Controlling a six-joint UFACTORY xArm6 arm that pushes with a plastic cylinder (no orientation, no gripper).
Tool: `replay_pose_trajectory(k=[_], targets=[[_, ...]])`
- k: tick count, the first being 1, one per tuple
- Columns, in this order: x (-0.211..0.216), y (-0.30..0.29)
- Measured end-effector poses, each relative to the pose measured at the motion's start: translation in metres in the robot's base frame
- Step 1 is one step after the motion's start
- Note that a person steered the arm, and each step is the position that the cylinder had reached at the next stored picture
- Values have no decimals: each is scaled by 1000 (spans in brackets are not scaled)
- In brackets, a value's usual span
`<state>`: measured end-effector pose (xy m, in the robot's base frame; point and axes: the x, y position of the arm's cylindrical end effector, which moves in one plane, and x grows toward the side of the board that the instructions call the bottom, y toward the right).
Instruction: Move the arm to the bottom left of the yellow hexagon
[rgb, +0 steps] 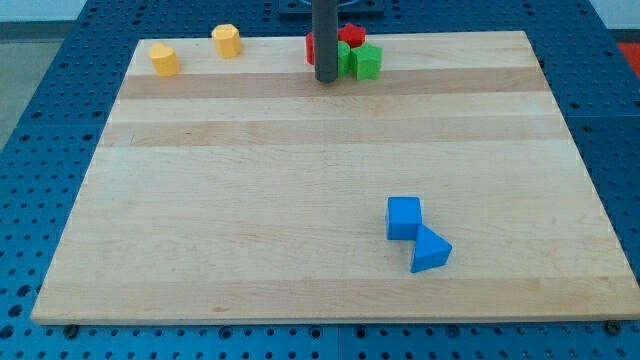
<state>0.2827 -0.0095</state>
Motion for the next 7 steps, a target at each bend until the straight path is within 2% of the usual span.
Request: replay_pose_trajectory(k=[2,5,6,7], targets=[[25,-5],[28,-4],[62,-11],[102,-81]])
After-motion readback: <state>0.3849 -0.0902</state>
